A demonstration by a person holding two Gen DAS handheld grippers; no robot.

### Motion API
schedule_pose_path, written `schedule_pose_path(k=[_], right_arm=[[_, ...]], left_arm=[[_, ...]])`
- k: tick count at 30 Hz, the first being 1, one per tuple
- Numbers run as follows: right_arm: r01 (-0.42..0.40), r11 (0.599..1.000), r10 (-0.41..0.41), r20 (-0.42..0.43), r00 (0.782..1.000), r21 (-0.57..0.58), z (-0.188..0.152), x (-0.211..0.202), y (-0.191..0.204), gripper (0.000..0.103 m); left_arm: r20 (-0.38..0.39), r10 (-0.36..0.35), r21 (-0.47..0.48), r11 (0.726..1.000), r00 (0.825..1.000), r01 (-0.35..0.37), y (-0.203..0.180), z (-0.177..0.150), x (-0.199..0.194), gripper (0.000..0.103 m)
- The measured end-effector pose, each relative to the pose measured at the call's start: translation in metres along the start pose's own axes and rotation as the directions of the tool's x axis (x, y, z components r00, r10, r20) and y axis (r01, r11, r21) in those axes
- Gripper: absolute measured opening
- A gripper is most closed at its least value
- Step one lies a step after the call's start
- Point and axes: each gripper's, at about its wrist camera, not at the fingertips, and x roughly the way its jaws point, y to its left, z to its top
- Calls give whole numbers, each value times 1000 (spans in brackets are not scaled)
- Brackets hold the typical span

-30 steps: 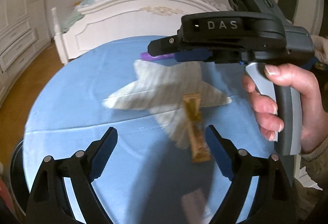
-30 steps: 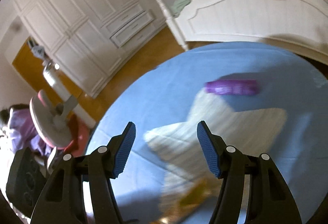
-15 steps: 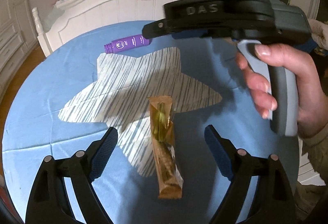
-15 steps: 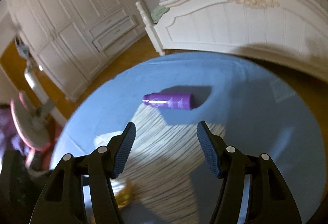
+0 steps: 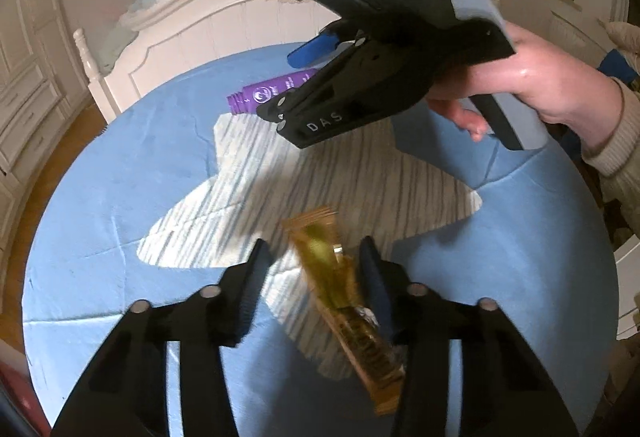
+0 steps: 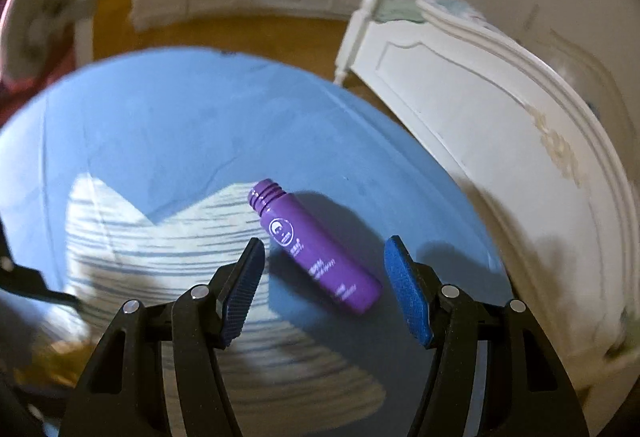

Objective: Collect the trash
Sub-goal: 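Grasp the gold snack wrapper with the left tool while the right tool grasps the purple bottle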

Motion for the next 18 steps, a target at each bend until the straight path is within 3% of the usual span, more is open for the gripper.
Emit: schedule_pose_path(k=[2, 6, 11, 14, 18], right_arm=[[-36, 999, 36, -12, 999, 34, 3, 7, -4, 61], [-106, 982, 112, -29, 993, 156, 1, 13, -14, 32], [-173, 936, 186, -12, 983, 306, -9, 1, -18, 26], [-259, 867, 264, 46, 963, 426, -20, -7, -23, 26], [-370, 729, 335, 171, 927, 576, -37, -26, -23, 26]], left_arm=[[4, 3, -2, 1000, 1000, -3, 5, 2, 0, 35], [7, 1, -16, 1000, 1000, -1, 12, 3, 1, 26], [13, -24, -51, 998, 1000, 25, 23, 3, -3, 23], [25, -33, -68, 997, 999, 35, 28, 3, -10, 22], [48, -27, -97, 995, 998, 32, 40, -1, -23, 22]])
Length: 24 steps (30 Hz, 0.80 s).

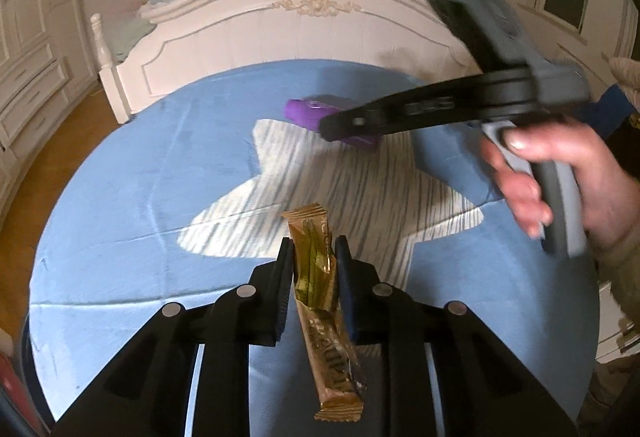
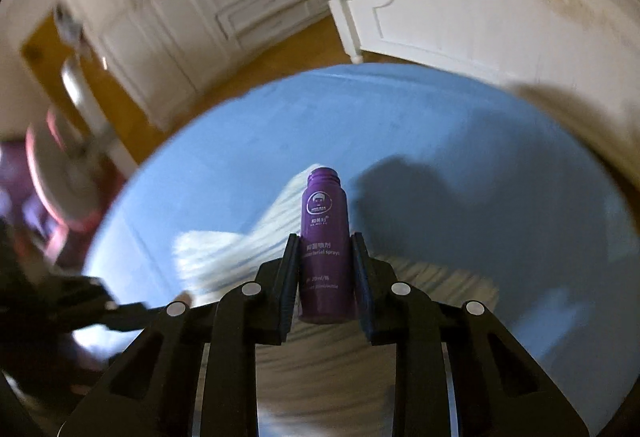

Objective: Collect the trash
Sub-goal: 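Grasp the gold snack wrapper with the left tool while the right tool grasps the purple bottle, then carry the gold wrapper and purple bottle over the black bin with both tools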

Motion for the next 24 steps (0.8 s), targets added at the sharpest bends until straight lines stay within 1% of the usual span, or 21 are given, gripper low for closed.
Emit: schedule_pose_path(k=[3, 7, 11, 15, 18, 21, 24], right_arm=[[-62, 994, 57, 56, 997, 89, -15, -16, 7, 26], [-110, 985, 96, 104, 990, 135, -28, -29, 22, 26], [-159, 973, 140, 118, 983, 169, -32, -32, 36, 26], [-185, 971, 170, 109, 979, 149, -32, -28, 65, 26], [-207, 971, 197, 90, 976, 121, -31, -22, 90, 26], [-223, 971, 218, 63, 974, 91, -31, -10, 119, 26], [-242, 968, 241, 28, 970, 63, -29, 6, 149, 26]], left_arm=[[23, 2, -26, 1000, 1000, -1, 8, -5, -13, 22], [59, 13, -54, 998, 998, -10, 20, -9, -32, 22], [96, 36, -97, 995, 995, -27, 38, -17, -53, 22], [125, 77, -152, 987, 989, -57, 59, -29, -72, 22], [143, 118, -202, 975, 983, -88, 83, -41, -85, 22], [156, 164, -258, 959, 974, -120, 104, -57, -101, 22], [159, 196, -317, 938, 968, -138, 131, -73, -113, 22]])
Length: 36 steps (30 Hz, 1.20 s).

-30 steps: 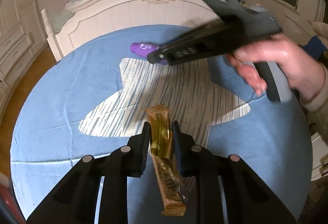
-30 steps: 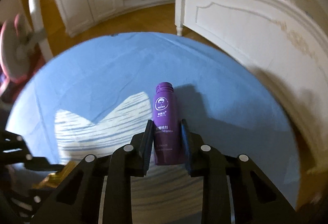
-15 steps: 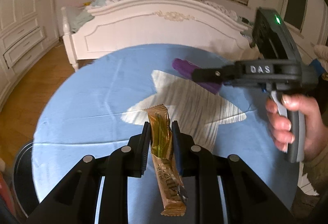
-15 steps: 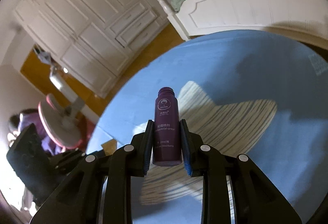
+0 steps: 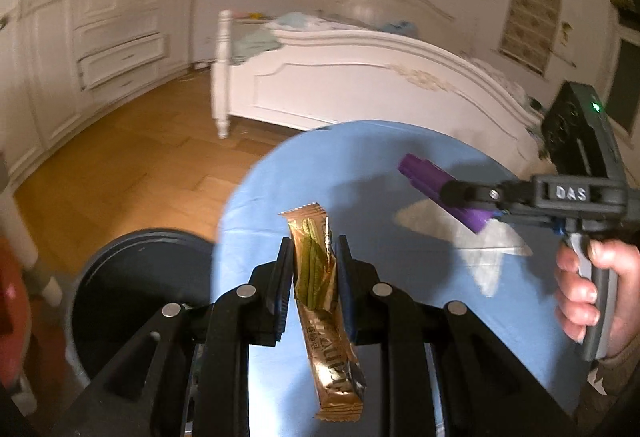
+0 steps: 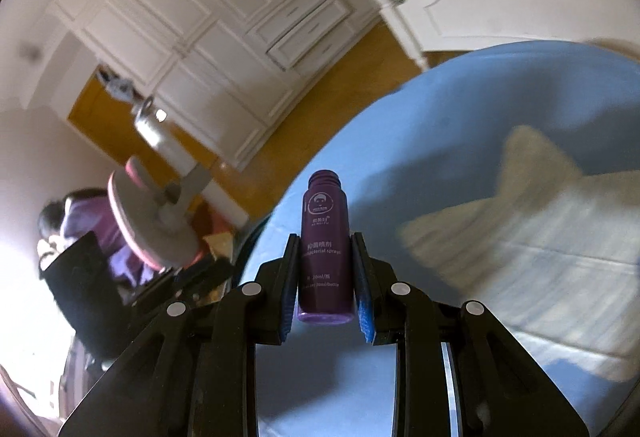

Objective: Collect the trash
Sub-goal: 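Carry the gold wrapper and purple bottle over the black bin with both tools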

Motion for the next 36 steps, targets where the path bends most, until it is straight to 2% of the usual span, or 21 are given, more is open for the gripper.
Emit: schedule_pose_path(k=[8, 15, 24, 36], right_arm=[[-16, 997, 9, -97, 995, -71, -1, 63, 60, 26], [-17, 991, -9, -186, 983, -135, -2, 122, 102, 26], [9, 985, -54, -260, 964, -172, -7, 180, 126, 26], [32, 975, -97, -289, 953, -220, -8, 206, 135, 26]], left_arm=[[8, 69, -135, 989, 998, -67, 74, -22, -15, 22], [-12, 90, -206, 974, 996, -91, 116, -40, -18, 22], [-47, 97, -246, 963, 994, -106, 141, -56, -10, 22], [-80, 95, -262, 959, 992, -112, 155, -63, 3, 23]])
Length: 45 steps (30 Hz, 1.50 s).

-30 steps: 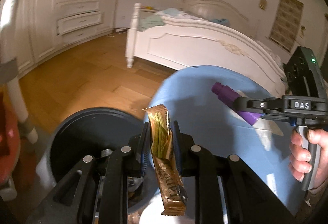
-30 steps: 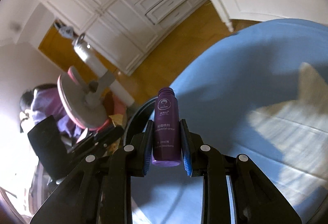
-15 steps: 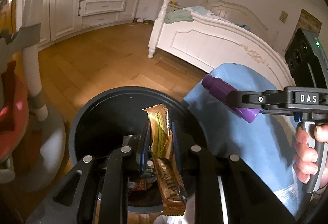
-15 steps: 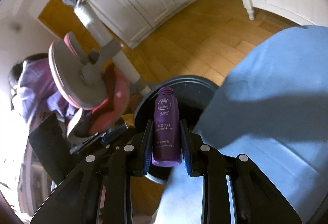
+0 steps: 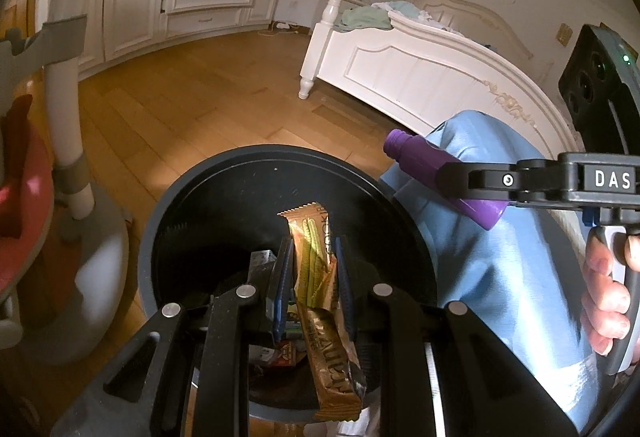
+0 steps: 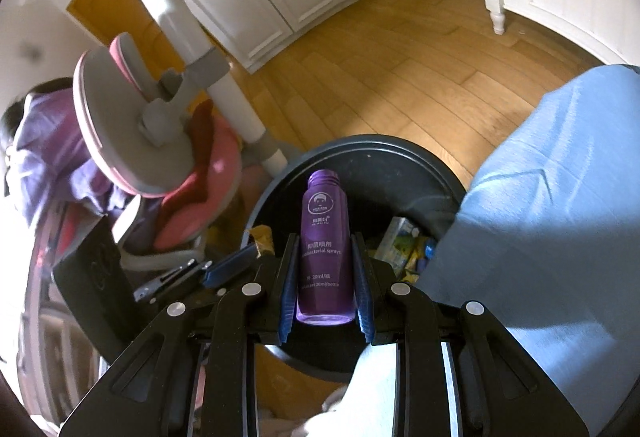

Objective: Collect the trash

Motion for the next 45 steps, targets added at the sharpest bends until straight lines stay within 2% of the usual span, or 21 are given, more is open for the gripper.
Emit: schedule_pose_path(k=[11, 13, 14, 16, 17, 18, 19, 20, 21, 27, 29, 32, 35, 38, 41, 43, 44, 45], right_arm=[[6, 1000, -6, -28, 1000, -2, 1, 7, 0, 27], [1, 1000, -1, -17, 1000, -1, 1, 5, 0, 37], [4, 1000, -4, -9, 1000, 0, 1, 3, 0, 51], [-13, 1000, 13, 22, 1000, -1, -1, -6, 0, 61], [-11, 1000, 11, 29, 1000, -2, -2, -9, -1, 66], [-11, 1000, 12, 42, 999, -4, -3, -14, -1, 68], [-21, 1000, 21, 52, 998, -4, -5, -19, -2, 68], [-31, 1000, 31, 60, 998, -1, -7, -23, -4, 68], [-39, 999, 39, 72, 997, 10, -10, -30, -8, 68], [-60, 996, 46, 173, 984, 72, -35, -78, -39, 68], [-50, 994, 28, 210, 977, 98, -45, -95, -52, 75], [-28, 988, -15, 271, 963, 152, -66, -126, -81, 79], [25, 976, -95, 321, 942, 216, -92, -159, -112, 82], [140, 958, -226, 360, 905, 250, -116, -189, -135, 85], [256, 923, -355, 376, 856, 288, -142, -217, -158, 87], [324, 893, -432, 386, 815, 313, -158, -234, -172, 87], [354, 876, -467, 393, 793, 326, -165, -241, -176, 87], [394, 852, -513, 401, 759, 344, -174, -250, -182, 88]], left_arm=[[1, 32, 19, 999, 999, -32, -10, 2, -1, 24], [3, 39, 26, 999, 999, -39, -13, 3, -2, 25], [4, 42, 28, 999, 999, -42, -14, 3, -2, 25], [5, 45, 33, 998, 999, -45, -17, 3, -2, 26], [6, 51, 36, 998, 999, -51, -19, 3, -3, 34], [12, 62, 38, 997, 998, -63, -20, 3, -4, 51], [25, 79, 41, 996, 997, -80, -22, 3, -6, 61], [54, 104, 44, 993, 993, -106, -26, 3, -10, 77], [70, 113, 46, 992, 991, -116, -26, 4, -13, 85], [91, 123, 53, 990, 988, -128, -42, 13, -22, 86], [106, 117, 61, 990, 987, -124, -54, 15, -25, 94], [138, 93, 96, 990, 986, -107, -79, 17, -31, 97], [153, 57, 144, 986, 987, -80, -109, 20, -33, 97], [166, -14, 187, 982, 986, -17, -143, 20, -37, 97], [168, -80, 264, 964, 983, 34, -184, 19, -38, 97], [173, -110, 310, 949, 979, 51, -211, 17, -37, 97], [175, -118, 321, 945, 978, 57, -220, 16, -36, 98], [177, -123, 328, 943, 977, 59, -231, 15, -35, 98]])
